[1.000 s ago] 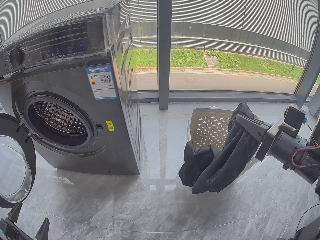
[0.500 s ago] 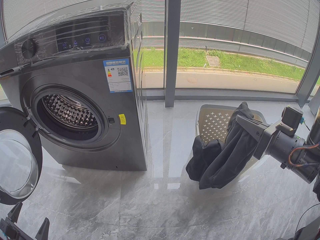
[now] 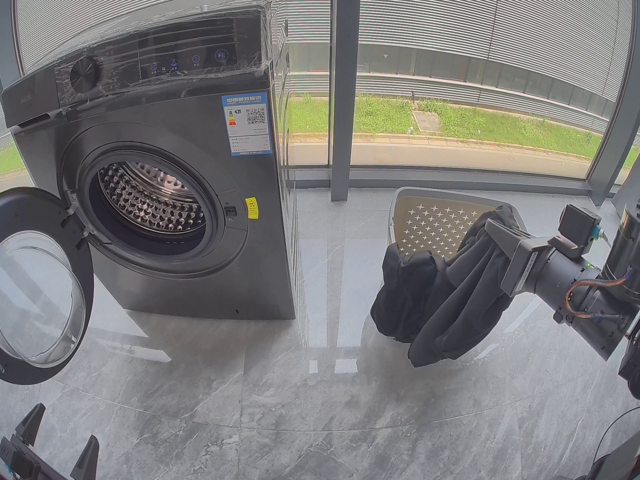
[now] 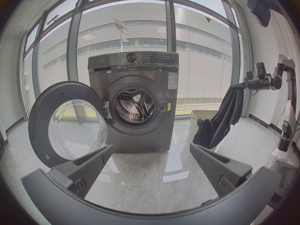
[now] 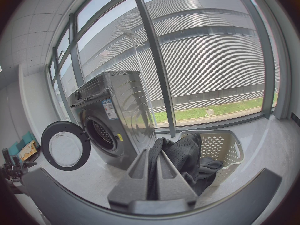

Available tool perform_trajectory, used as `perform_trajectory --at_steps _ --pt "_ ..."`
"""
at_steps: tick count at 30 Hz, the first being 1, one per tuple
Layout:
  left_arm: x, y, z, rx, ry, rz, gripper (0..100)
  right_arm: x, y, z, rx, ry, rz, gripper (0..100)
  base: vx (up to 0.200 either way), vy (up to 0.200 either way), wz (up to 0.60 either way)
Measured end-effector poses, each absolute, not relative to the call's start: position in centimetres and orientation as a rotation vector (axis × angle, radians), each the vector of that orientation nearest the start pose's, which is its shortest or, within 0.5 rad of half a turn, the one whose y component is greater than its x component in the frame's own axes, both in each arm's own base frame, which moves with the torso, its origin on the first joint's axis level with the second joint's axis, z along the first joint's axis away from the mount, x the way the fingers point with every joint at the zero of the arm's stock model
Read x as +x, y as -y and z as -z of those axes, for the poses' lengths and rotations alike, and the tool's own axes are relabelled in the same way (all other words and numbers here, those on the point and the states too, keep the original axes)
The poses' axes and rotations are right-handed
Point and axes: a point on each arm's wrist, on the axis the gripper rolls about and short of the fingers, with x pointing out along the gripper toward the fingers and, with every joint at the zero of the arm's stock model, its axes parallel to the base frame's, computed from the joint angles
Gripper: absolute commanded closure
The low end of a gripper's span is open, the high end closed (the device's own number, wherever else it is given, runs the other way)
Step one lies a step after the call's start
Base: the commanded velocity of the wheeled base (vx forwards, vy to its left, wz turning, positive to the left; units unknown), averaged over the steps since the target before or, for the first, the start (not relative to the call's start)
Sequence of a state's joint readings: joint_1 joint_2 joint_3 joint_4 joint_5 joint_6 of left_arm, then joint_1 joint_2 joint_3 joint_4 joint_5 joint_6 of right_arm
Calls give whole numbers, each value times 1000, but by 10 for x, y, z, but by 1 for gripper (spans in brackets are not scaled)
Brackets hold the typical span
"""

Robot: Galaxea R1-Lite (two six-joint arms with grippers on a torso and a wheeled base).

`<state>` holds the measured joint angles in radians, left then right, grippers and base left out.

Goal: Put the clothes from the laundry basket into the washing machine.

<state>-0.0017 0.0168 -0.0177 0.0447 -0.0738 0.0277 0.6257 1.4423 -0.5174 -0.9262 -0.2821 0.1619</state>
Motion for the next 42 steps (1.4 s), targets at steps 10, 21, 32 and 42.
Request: perform_trajectory --at_steps 10,21,32,42 --pt "-23 2 -76 27 -43 76 0 196 -132 -207 198 -15 -261 100 0 180 0" --pt "-23 2 -76 26 -43 76 0 195 -137 -207 199 -17 -288 100 0 200 0" --pt "-23 2 -76 26 -43 76 0 187 -145 -203 201 -31 -350 100 0 200 0" --pt "-23 2 -76 24 -42 76 0 178 -152 -202 210 -30 -424 100 0 200 0"
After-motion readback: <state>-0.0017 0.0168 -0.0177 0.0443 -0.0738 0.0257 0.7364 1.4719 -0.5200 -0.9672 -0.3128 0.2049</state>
